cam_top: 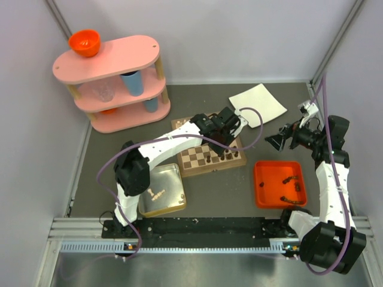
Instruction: Set up the chess pieces on the board
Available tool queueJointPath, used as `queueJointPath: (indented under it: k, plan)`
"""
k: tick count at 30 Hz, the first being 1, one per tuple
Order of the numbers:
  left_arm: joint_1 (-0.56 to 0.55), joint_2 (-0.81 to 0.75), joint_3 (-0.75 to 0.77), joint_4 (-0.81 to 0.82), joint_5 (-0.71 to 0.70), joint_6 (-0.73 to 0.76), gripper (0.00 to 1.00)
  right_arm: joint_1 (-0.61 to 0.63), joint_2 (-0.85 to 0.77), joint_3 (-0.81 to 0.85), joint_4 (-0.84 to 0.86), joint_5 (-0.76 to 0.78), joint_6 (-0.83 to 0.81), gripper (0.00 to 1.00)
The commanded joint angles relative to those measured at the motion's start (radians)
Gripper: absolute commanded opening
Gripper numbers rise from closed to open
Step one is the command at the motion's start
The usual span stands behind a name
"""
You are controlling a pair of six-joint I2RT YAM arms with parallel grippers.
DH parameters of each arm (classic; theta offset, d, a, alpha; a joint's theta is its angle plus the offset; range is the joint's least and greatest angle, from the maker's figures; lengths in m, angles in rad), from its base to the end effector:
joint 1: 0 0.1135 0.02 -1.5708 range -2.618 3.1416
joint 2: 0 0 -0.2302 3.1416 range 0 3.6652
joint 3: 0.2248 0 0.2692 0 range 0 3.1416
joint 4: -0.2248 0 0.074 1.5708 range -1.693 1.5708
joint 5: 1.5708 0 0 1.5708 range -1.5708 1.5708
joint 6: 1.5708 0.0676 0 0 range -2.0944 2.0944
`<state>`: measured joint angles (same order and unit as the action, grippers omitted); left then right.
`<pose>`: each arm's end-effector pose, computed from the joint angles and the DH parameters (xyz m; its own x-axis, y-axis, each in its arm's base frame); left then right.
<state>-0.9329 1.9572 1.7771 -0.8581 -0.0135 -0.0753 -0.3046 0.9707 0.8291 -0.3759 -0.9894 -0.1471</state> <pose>0.2673 -0.3590 0.2168 -0.5717 0.6449 -0.5072 0.7583 0.6513 -0.0266 0.2601 -0.0225 0.2709 -0.3894 0.0381 -0.9203 -0.5916 0.7555 0.2816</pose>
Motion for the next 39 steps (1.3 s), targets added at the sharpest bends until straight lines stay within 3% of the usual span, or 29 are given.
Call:
queueJointPath:
  k: [1, 39]
  plan:
    - [0.0, -0.021, 0.002, 0.039, -0.026, 0.028, 0.0, -0.013, 0.01, 0.022, 0.002, 0.005, -0.029, 0.99]
    - [0.025, -0.049, -0.142, 0.137, -0.011, 0.045, 0.0, -0.013, 0.045, 0.019, -0.011, 0.035, -0.062, 0.99]
